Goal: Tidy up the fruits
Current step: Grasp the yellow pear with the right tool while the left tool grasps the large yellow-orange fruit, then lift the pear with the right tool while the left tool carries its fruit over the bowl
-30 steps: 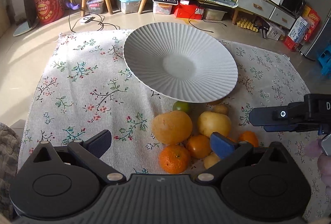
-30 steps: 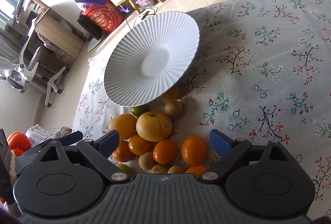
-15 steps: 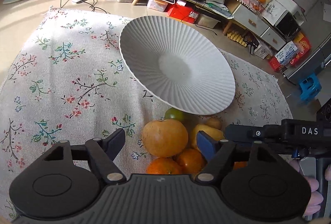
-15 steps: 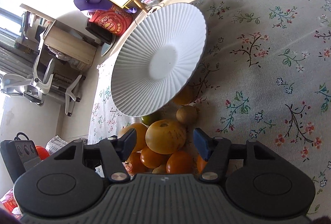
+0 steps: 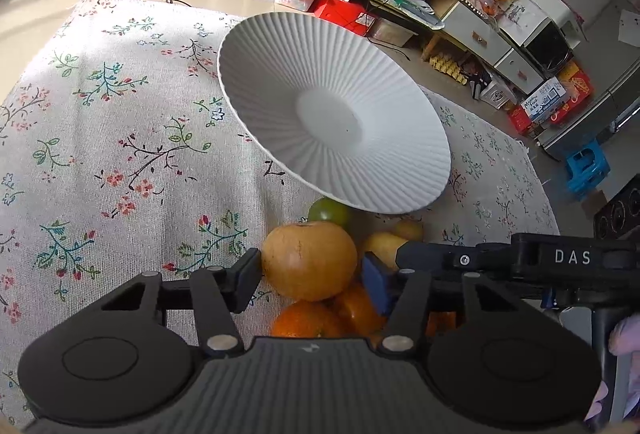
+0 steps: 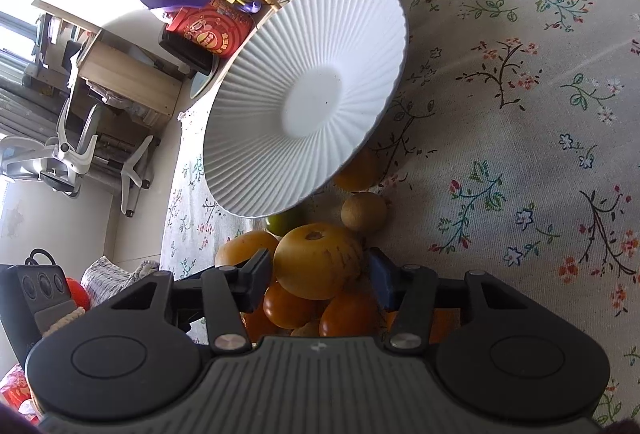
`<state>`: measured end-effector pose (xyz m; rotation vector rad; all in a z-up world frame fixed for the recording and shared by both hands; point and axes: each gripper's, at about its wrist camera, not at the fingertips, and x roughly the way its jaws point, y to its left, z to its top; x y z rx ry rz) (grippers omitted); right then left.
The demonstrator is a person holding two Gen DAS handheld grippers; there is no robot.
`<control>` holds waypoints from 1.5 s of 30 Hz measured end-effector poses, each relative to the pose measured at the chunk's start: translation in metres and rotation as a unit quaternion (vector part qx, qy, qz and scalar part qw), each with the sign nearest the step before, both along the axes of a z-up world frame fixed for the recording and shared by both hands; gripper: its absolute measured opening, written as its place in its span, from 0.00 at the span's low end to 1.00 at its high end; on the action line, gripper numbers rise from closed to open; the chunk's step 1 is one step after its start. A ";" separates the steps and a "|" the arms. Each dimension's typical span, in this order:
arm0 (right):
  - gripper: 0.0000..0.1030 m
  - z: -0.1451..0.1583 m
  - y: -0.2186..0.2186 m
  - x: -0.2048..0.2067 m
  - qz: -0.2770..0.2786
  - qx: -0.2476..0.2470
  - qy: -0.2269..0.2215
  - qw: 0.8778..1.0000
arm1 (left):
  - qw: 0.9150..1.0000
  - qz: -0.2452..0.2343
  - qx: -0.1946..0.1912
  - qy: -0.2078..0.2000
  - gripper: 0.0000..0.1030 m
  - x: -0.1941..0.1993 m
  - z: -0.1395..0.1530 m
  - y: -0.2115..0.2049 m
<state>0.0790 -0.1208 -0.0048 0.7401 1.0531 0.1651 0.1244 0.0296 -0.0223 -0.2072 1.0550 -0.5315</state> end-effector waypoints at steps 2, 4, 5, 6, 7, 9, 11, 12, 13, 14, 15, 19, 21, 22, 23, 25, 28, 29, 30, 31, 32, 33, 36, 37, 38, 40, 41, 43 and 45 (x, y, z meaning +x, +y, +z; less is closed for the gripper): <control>0.46 0.000 0.001 0.001 -0.001 0.002 -0.001 1.000 | 1.000 0.000 0.001 -0.002 0.41 0.000 0.000 0.000; 0.46 0.000 0.001 0.001 0.000 0.000 -0.003 1.000 | 1.000 0.001 0.000 -0.002 0.41 0.001 0.000 0.000; 0.46 0.000 0.003 0.002 0.000 -0.001 -0.003 1.000 | 1.000 0.001 0.000 -0.002 0.41 0.001 0.000 0.000; 0.46 0.000 0.004 0.003 0.000 -0.002 -0.004 1.000 | 1.000 0.001 0.000 -0.003 0.41 0.001 -0.001 0.000; 0.46 0.000 0.005 0.004 0.000 -0.003 -0.004 1.000 | 1.000 0.001 0.001 -0.003 0.41 0.001 -0.001 0.000; 0.47 0.000 0.005 0.003 0.000 -0.004 -0.005 1.000 | 1.000 0.000 0.002 -0.004 0.40 0.001 -0.001 0.000; 0.47 0.000 0.006 0.004 0.001 -0.006 -0.005 1.000 | 1.000 -0.001 0.003 -0.005 0.40 0.001 -0.001 -0.001; 0.47 0.000 0.007 0.004 0.001 -0.006 -0.006 1.000 | 1.000 -0.002 0.005 -0.006 0.40 0.000 0.000 -0.002; 0.47 0.000 0.007 0.004 0.002 -0.007 -0.006 1.000 | 1.000 -0.002 0.006 -0.007 0.40 0.000 -0.001 -0.002; 0.47 -0.001 0.007 0.005 0.002 -0.008 -0.006 1.000 | 1.000 -0.003 0.007 -0.008 0.40 0.000 -0.001 -0.003; 0.47 -0.001 0.007 0.005 0.002 -0.008 -0.006 1.000 | 1.000 -0.003 0.007 -0.008 0.40 0.000 -0.001 -0.002; 0.50 -0.001 0.008 0.005 0.002 -0.007 -0.007 1.000 | 1.000 -0.004 0.007 -0.008 0.40 0.001 -0.001 -0.003; 0.51 -0.001 0.008 0.005 0.002 -0.007 -0.008 1.000 | 1.000 -0.003 0.008 -0.008 0.40 0.001 -0.001 -0.003; 0.52 -0.001 0.008 0.005 0.002 -0.007 -0.008 1.000 | 1.000 -0.003 0.009 -0.008 0.40 0.000 -0.001 -0.003; 0.53 -0.001 0.010 0.006 0.002 -0.007 -0.009 1.000 | 1.000 -0.003 0.010 -0.008 0.40 0.000 -0.001 -0.003; 0.53 0.000 0.010 0.006 0.002 -0.008 -0.009 1.000 | 1.000 -0.003 0.013 -0.008 0.40 0.000 -0.001 -0.003; 0.52 -0.001 0.010 0.005 0.001 -0.012 -0.009 1.000 | 1.000 -0.003 0.019 -0.009 0.40 -0.001 0.000 -0.002; 0.51 0.000 0.011 0.006 0.001 -0.014 -0.009 1.000 | 1.000 -0.003 0.021 -0.009 0.40 -0.002 0.000 -0.002; 0.50 0.000 0.011 0.006 0.001 -0.017 -0.009 1.000 | 1.000 -0.003 0.022 -0.009 0.40 -0.002 0.000 -0.001; 0.48 0.000 0.013 0.006 0.002 -0.022 -0.009 1.000 | 1.000 -0.003 0.024 -0.009 0.40 -0.002 0.000 -0.001; 0.48 0.000 0.014 0.007 0.003 -0.027 -0.010 1.000 | 1.000 -0.003 0.025 -0.009 0.40 -0.003 0.001 -0.001; 0.48 0.000 0.015 0.007 0.005 -0.030 -0.011 0.999 | 1.000 -0.002 0.027 -0.009 0.40 -0.003 0.001 0.000; 0.46 0.001 0.016 0.006 0.004 -0.040 -0.014 0.999 | 0.999 -0.004 0.034 -0.012 0.39 -0.005 0.002 0.000; 0.46 0.001 0.016 0.006 0.004 -0.043 -0.017 0.999 | 0.999 -0.004 0.036 -0.013 0.39 -0.006 0.003 0.000; 0.46 0.001 0.016 0.006 0.004 -0.046 -0.018 0.999 | 0.999 -0.004 0.037 -0.014 0.39 -0.006 0.004 0.000; 0.46 0.002 0.017 0.005 0.005 -0.052 -0.017 0.998 | 0.999 -0.005 0.038 -0.018 0.39 -0.009 0.007 0.001; 0.46 0.002 0.017 0.005 0.005 -0.054 -0.017 0.998 | 0.999 -0.005 0.037 -0.021 0.39 -0.010 0.009 0.001; 0.46 0.004 0.018 0.005 0.005 -0.060 -0.015 0.998 | 0.999 -0.007 0.036 -0.027 0.39 -0.013 0.013 0.002; 0.46 0.006 0.018 0.002 0.004 -0.066 -0.014 0.998 | 0.999 -0.009 0.034 -0.033 0.39 -0.015 0.016 0.003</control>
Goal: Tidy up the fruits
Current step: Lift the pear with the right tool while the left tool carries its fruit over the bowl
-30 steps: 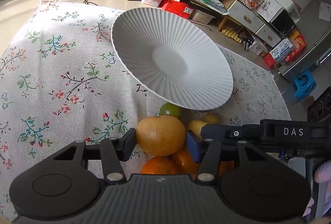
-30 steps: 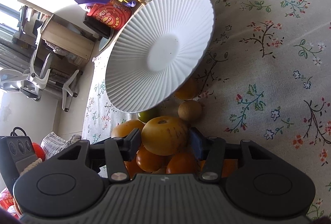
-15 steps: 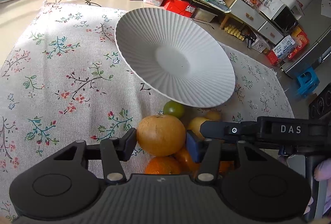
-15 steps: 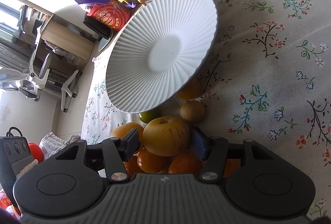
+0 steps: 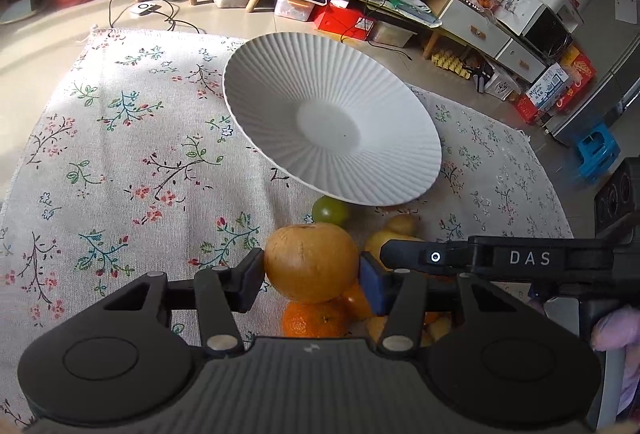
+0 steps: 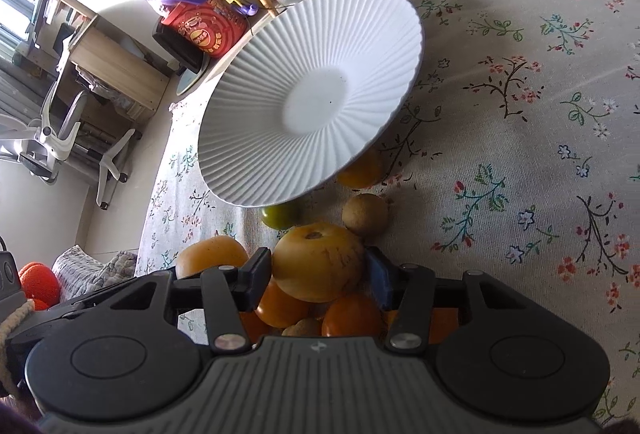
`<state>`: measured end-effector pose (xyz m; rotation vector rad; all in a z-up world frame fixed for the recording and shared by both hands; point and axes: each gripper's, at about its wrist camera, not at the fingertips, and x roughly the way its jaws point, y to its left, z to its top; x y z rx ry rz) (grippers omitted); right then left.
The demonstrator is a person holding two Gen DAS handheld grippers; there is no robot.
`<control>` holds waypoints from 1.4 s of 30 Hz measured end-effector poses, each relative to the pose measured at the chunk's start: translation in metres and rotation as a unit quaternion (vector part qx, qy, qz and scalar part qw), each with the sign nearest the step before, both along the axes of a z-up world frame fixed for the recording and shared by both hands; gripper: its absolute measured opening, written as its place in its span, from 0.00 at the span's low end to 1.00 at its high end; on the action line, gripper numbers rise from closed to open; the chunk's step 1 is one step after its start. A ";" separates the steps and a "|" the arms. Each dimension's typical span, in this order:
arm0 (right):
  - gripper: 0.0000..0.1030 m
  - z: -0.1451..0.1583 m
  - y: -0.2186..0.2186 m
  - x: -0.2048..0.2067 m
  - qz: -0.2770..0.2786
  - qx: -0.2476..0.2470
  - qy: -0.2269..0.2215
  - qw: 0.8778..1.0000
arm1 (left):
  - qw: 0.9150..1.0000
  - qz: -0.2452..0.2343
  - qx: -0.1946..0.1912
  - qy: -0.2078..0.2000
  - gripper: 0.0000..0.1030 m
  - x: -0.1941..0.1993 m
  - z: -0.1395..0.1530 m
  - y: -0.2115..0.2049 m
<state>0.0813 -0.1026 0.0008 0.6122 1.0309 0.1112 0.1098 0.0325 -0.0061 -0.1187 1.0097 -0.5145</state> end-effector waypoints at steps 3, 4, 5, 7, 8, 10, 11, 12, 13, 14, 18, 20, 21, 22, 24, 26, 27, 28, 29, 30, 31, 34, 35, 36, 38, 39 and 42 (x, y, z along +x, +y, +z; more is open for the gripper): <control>0.46 0.003 -0.001 -0.004 -0.002 -0.007 -0.002 1.000 | 1.000 -0.004 0.001 -0.015 0.39 -0.003 0.006 -0.001; 0.46 0.005 -0.001 -0.006 -0.003 -0.009 -0.003 1.000 | 1.000 -0.004 0.000 -0.020 0.39 -0.003 0.008 -0.001; 0.46 0.006 -0.001 -0.006 -0.003 -0.010 -0.005 1.000 | 1.000 -0.004 -0.001 -0.023 0.39 -0.004 0.010 -0.001; 0.46 0.009 -0.001 -0.007 -0.003 -0.011 -0.008 1.000 | 0.999 -0.002 -0.003 -0.032 0.39 -0.005 0.014 0.000; 0.46 0.011 -0.001 -0.009 -0.004 -0.012 -0.011 1.000 | 0.999 -0.002 -0.003 -0.036 0.39 -0.005 0.015 -0.001; 0.46 0.015 0.000 -0.008 -0.007 -0.012 -0.016 1.000 | 0.999 -0.001 -0.003 -0.047 0.39 -0.006 0.019 -0.002; 0.46 0.017 -0.001 -0.009 -0.009 -0.012 -0.020 1.000 | 0.999 0.000 -0.004 -0.053 0.39 -0.006 0.021 -0.003; 0.46 0.018 -0.001 -0.009 -0.011 -0.012 -0.023 1.000 | 0.998 0.002 -0.006 -0.060 0.39 -0.006 0.023 -0.004; 0.46 0.020 -0.002 -0.011 -0.014 -0.014 -0.026 0.999 | 0.998 0.004 -0.008 -0.066 0.39 -0.005 0.025 -0.005; 0.46 0.021 -0.002 -0.011 -0.019 -0.017 -0.031 0.999 | 0.997 0.006 -0.010 -0.071 0.39 -0.005 0.026 -0.005; 0.46 0.028 -0.009 -0.009 -0.038 -0.026 -0.050 0.998 | 0.995 0.005 -0.014 -0.101 0.39 -0.006 0.029 -0.012; 0.46 0.032 -0.011 -0.008 -0.046 -0.038 -0.063 0.996 | 0.993 -0.008 -0.007 -0.120 0.39 -0.006 0.027 -0.019; 0.46 0.033 -0.012 -0.007 -0.050 -0.042 -0.068 0.996 | 0.991 -0.017 -0.003 -0.131 0.39 -0.006 0.025 -0.023; 0.46 0.033 -0.013 -0.007 -0.053 -0.045 -0.073 0.995 | 0.990 -0.026 0.000 -0.140 0.39 -0.006 0.022 -0.027; 0.46 0.033 -0.016 -0.006 -0.058 -0.049 -0.077 0.994 | 0.987 -0.038 0.007 -0.155 0.39 -0.005 0.018 -0.033; 0.46 0.032 -0.016 -0.003 -0.058 -0.057 -0.079 0.994 | 0.985 -0.048 0.013 -0.163 0.39 0.000 0.014 -0.038; 0.46 0.034 -0.017 0.001 -0.057 -0.063 -0.081 0.993 | 0.984 -0.052 0.015 -0.167 0.39 0.003 0.012 -0.040; 0.46 0.035 -0.018 0.003 -0.057 -0.068 -0.083 0.993 | 0.983 -0.054 0.017 -0.172 0.39 0.007 0.011 -0.042; 0.46 0.035 -0.019 0.006 -0.058 -0.071 -0.084 0.992 | 0.983 -0.056 0.017 -0.174 0.39 0.011 0.010 -0.043; 0.46 0.035 -0.020 0.008 -0.058 -0.073 -0.085 0.992 | 0.982 -0.059 0.015 -0.178 0.39 0.013 0.009 -0.045; 0.46 0.035 -0.021 0.011 -0.059 -0.075 -0.085 0.992 | 0.982 -0.062 0.015 -0.180 0.39 0.017 0.008 -0.047; 0.46 0.034 -0.022 0.026 -0.056 -0.089 -0.086 0.991 | 0.979 -0.076 0.027 -0.186 0.39 0.027 0.001 -0.056; 0.46 0.034 -0.022 0.030 -0.056 -0.093 -0.086 0.990 | 0.979 -0.078 0.031 -0.187 0.39 0.030 -0.001 -0.059; 0.46 0.033 -0.021 0.035 -0.055 -0.096 -0.087 0.990 | 0.978 -0.081 0.036 -0.189 0.39 0.034 -0.004 -0.061; 0.46 0.031 -0.020 0.044 -0.051 -0.100 -0.090 0.990 | 0.977 -0.082 0.043 -0.192 0.39 0.040 -0.010 -0.064; 0.46 0.030 -0.020 0.048 -0.048 -0.102 -0.091 0.989 | 0.977 -0.080 0.044 -0.191 0.39 0.044 -0.013 -0.064; 0.46 0.026 -0.016 0.059 -0.039 -0.112 -0.092 0.989 | 0.978 -0.073 0.047 -0.191 0.39 0.052 -0.019 -0.063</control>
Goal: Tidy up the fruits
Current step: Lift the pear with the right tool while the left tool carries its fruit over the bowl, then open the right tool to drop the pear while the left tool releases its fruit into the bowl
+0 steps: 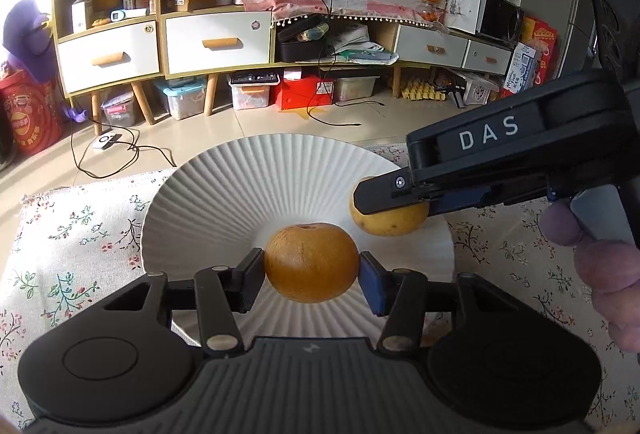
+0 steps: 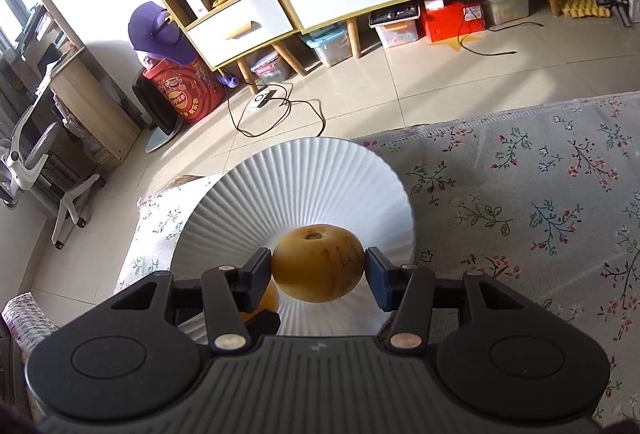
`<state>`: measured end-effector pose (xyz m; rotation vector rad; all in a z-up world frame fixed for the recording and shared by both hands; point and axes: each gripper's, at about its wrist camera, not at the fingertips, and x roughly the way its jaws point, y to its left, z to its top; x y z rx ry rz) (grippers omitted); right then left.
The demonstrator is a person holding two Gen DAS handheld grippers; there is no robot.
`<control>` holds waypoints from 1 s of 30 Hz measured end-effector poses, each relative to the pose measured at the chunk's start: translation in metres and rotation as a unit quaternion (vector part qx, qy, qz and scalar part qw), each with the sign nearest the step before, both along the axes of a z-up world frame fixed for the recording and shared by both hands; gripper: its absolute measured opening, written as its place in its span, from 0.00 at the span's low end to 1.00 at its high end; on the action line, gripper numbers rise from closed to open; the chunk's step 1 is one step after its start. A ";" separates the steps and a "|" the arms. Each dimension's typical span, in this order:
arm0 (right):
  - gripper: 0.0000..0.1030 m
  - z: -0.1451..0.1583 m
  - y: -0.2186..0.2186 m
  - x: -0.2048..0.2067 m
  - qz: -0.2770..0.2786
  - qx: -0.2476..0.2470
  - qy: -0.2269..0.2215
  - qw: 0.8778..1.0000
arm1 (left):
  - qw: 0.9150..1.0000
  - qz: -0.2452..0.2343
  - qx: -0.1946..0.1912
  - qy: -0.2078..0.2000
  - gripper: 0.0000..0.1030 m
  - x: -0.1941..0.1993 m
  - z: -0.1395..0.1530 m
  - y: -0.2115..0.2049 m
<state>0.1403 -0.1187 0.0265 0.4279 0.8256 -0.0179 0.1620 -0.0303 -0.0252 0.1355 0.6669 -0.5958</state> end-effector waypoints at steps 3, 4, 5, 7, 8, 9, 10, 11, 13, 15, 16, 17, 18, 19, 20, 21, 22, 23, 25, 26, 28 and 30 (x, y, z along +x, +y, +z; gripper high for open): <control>0.46 -0.005 0.003 0.010 0.006 -0.011 0.004 1.000 | 1.000 0.004 -0.001 0.000 0.39 0.008 -0.002 0.001; 0.46 -0.006 0.004 0.012 0.007 -0.015 0.003 1.000 | 1.000 0.005 -0.001 -0.001 0.39 0.010 -0.003 0.000; 0.46 -0.007 0.005 0.014 0.009 -0.018 0.002 1.000 | 1.000 0.006 -0.002 -0.002 0.39 0.012 -0.004 0.000; 0.46 -0.009 0.006 0.018 0.012 -0.021 0.002 1.000 | 1.000 0.008 -0.003 -0.005 0.39 0.015 -0.003 -0.001; 0.46 -0.009 0.006 0.020 0.013 -0.022 0.002 1.000 | 1.000 0.006 -0.003 -0.007 0.39 0.016 -0.004 -0.002; 0.46 -0.010 0.006 0.021 0.014 -0.022 0.002 1.000 | 1.000 0.005 -0.003 -0.008 0.39 0.017 -0.004 -0.003; 0.46 -0.010 0.007 0.023 0.015 -0.021 0.002 1.000 | 1.000 0.004 0.002 -0.010 0.39 0.018 -0.005 -0.006; 0.46 -0.011 0.007 0.024 0.013 -0.022 0.001 1.000 | 1.000 0.003 0.005 -0.012 0.39 0.018 -0.006 -0.007; 0.46 -0.012 0.006 0.026 0.011 -0.020 0.001 1.000 | 1.000 0.003 0.013 -0.015 0.39 0.021 -0.009 -0.009; 0.46 -0.014 0.004 0.027 0.009 -0.016 0.002 1.000 | 1.000 0.004 0.012 -0.020 0.39 0.021 -0.009 -0.010; 0.46 -0.014 0.004 0.027 0.009 -0.016 -0.001 1.000 | 1.000 0.005 0.011 -0.020 0.39 0.023 -0.009 -0.010; 0.46 -0.013 0.004 0.027 0.009 -0.015 -0.002 1.000 | 1.000 0.005 0.010 -0.020 0.40 0.024 -0.008 -0.009; 0.46 -0.013 0.003 0.026 0.008 -0.014 -0.003 1.000 | 1.000 0.005 0.009 -0.020 0.40 0.024 -0.008 -0.009; 0.46 -0.013 0.003 0.026 0.008 -0.012 -0.004 1.000 | 1.000 0.006 0.007 -0.019 0.40 0.025 -0.008 -0.008; 0.46 -0.013 0.003 0.026 0.008 -0.011 -0.004 1.000 | 1.000 0.007 0.004 -0.019 0.40 0.025 -0.008 -0.007; 0.47 -0.013 0.003 0.026 0.008 -0.010 -0.004 1.000 | 1.000 0.008 0.000 -0.019 0.40 0.025 -0.008 -0.006; 0.48 -0.013 0.002 0.026 0.009 -0.008 -0.004 1.000 | 1.000 0.010 -0.005 -0.019 0.40 0.024 -0.008 -0.005; 0.48 -0.013 0.002 0.026 0.010 -0.007 -0.003 1.000 | 1.000 0.011 -0.007 -0.016 0.41 0.026 -0.008 -0.005; 0.48 -0.012 0.002 0.027 0.010 -0.004 -0.002 1.000 | 1.000 0.010 -0.005 -0.013 0.44 0.027 -0.008 -0.005; 0.49 -0.013 0.002 0.028 0.010 -0.003 0.000 1.000 | 1.000 0.009 -0.002 -0.013 0.46 0.027 -0.009 -0.005; 0.49 -0.013 0.002 0.028 0.012 -0.001 0.001 1.000 | 1.000 0.006 0.002 -0.014 0.49 0.026 -0.010 -0.005; 0.52 -0.012 0.003 0.027 0.012 0.000 0.001 1.000 | 1.000 0.004 0.004 -0.016 0.55 0.024 -0.010 -0.004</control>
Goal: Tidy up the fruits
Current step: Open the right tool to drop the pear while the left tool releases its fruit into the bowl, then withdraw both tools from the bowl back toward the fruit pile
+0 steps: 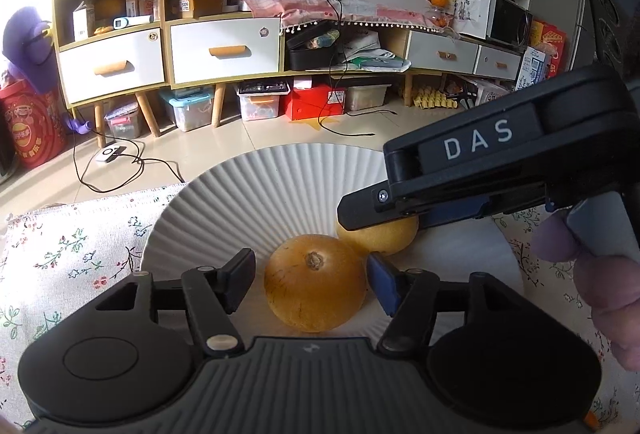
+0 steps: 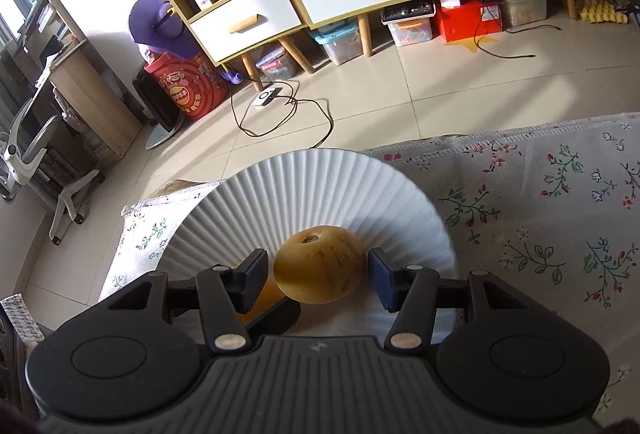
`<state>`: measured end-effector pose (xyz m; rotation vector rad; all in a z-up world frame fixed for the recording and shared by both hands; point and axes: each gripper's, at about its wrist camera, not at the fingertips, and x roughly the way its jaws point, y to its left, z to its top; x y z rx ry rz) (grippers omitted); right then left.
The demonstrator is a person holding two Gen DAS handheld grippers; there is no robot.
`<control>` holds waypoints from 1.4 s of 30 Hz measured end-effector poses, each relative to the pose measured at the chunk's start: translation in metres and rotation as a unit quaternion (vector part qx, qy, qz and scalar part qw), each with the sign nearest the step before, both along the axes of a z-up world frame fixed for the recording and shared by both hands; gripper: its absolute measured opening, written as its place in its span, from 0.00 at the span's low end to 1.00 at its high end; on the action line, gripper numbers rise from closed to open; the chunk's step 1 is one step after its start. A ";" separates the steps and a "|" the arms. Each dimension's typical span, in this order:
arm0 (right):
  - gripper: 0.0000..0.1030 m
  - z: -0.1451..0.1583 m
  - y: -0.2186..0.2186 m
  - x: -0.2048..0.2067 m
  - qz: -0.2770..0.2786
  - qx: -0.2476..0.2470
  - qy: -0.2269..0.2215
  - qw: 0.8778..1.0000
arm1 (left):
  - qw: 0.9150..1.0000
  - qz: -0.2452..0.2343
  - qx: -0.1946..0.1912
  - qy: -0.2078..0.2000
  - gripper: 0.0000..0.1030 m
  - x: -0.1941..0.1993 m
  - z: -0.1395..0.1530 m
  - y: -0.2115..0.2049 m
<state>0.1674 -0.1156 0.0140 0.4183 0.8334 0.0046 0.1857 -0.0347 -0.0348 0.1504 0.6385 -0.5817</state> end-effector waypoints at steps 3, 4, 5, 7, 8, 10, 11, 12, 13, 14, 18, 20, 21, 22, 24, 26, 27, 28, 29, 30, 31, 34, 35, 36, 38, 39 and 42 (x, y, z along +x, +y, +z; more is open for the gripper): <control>0.56 0.002 0.000 -0.001 -0.002 -0.001 -0.001 1.000 | 1.000 0.002 0.002 -0.004 0.65 -0.002 0.002 0.000; 0.57 0.003 -0.001 -0.002 -0.003 -0.002 -0.001 1.000 | 1.000 0.001 0.002 -0.003 0.67 -0.003 0.003 0.000; 0.57 0.004 -0.001 -0.002 -0.004 -0.002 -0.002 1.000 | 1.000 0.001 0.001 -0.004 0.68 -0.004 0.004 0.000; 0.59 0.006 -0.001 -0.004 -0.005 -0.002 -0.003 1.000 | 1.000 -0.001 0.003 -0.005 0.69 -0.006 0.007 0.000; 0.61 0.008 -0.001 -0.006 -0.006 -0.003 -0.004 1.000 | 1.000 -0.002 0.005 -0.006 0.69 -0.007 0.008 0.000; 0.64 0.011 -0.002 -0.009 -0.008 -0.005 -0.006 1.000 | 1.000 -0.002 0.009 -0.005 0.74 -0.009 0.011 0.000; 0.67 0.013 -0.002 -0.011 -0.009 -0.007 -0.007 1.000 | 1.000 -0.002 0.010 -0.006 0.75 -0.011 0.012 0.001; 0.68 0.015 -0.002 -0.013 -0.010 -0.010 -0.007 1.000 | 1.000 -0.002 0.012 -0.006 0.76 -0.013 0.013 0.001; 0.70 0.016 -0.002 -0.015 -0.012 -0.013 -0.009 1.000 | 1.000 -0.002 0.013 -0.005 0.77 -0.015 0.014 0.002; 0.71 0.018 -0.002 -0.018 -0.013 -0.017 -0.010 1.000 | 1.000 -0.001 0.015 -0.005 0.79 -0.016 0.016 0.003; 0.75 0.023 -0.005 -0.028 -0.019 -0.021 -0.010 1.000 | 1.000 0.007 0.020 -0.001 0.84 -0.026 0.020 0.007; 0.79 0.025 -0.007 -0.035 -0.024 -0.022 -0.010 0.999 | 1.000 0.009 0.020 0.004 0.86 -0.031 0.022 0.010; 0.80 0.026 -0.008 -0.038 -0.025 -0.023 -0.010 0.999 | 1.000 0.010 0.023 0.006 0.87 -0.034 0.022 0.011; 0.82 0.026 -0.008 -0.041 -0.026 -0.024 -0.010 0.999 | 1.000 0.012 0.027 0.008 0.88 -0.036 0.023 0.012; 0.84 0.027 -0.008 -0.048 -0.027 -0.026 -0.009 0.999 | 0.999 0.015 0.034 0.011 0.89 -0.041 0.024 0.013; 0.85 0.027 -0.008 -0.052 -0.025 -0.027 -0.006 0.999 | 0.999 0.018 0.037 0.018 0.90 -0.046 0.025 0.015; 0.86 0.027 -0.008 -0.056 -0.023 -0.028 -0.004 0.999 | 0.999 0.019 0.040 0.023 0.90 -0.048 0.026 0.016; 0.87 0.028 -0.007 -0.059 -0.021 -0.029 -0.002 0.999 | 0.999 0.020 0.042 0.025 0.90 -0.049 0.027 0.017; 0.88 0.028 -0.006 -0.062 -0.019 -0.031 -0.001 0.999 | 0.998 0.022 0.046 0.028 0.91 -0.051 0.028 0.019; 0.88 0.029 -0.005 -0.065 -0.017 -0.032 -0.001 0.999 | 0.998 0.023 0.049 0.030 0.91 -0.054 0.029 0.021; 0.89 0.029 -0.005 -0.068 -0.014 -0.033 -0.001 0.999 | 0.998 0.024 0.051 0.031 0.91 -0.056 0.030 0.022; 0.92 0.031 -0.002 -0.082 -0.007 -0.042 0.001 0.999 | 0.997 0.029 0.064 0.037 0.91 -0.066 0.031 0.026; 0.92 0.031 -0.001 -0.086 -0.006 -0.044 0.003 0.999 | 0.996 0.032 0.067 0.040 0.91 -0.068 0.032 0.027; 0.92 0.030 -0.001 -0.090 -0.005 -0.046 0.004 0.999 | 0.996 0.035 0.069 0.046 0.91 -0.071 0.033 0.029; 0.92 0.029 0.000 -0.100 -0.002 -0.048 0.010 0.999 | 0.995 0.043 0.069 0.055 0.91 -0.078 0.034 0.033; 0.92 0.028 0.002 -0.103 0.001 -0.050 0.013 0.999 | 0.994 0.049 0.069 0.062 0.91 -0.081 0.033 0.036; 0.94 0.027 0.007 -0.112 0.013 -0.057 0.020 0.998 | 0.992 0.059 0.079 0.079 0.91 -0.090 0.031 0.043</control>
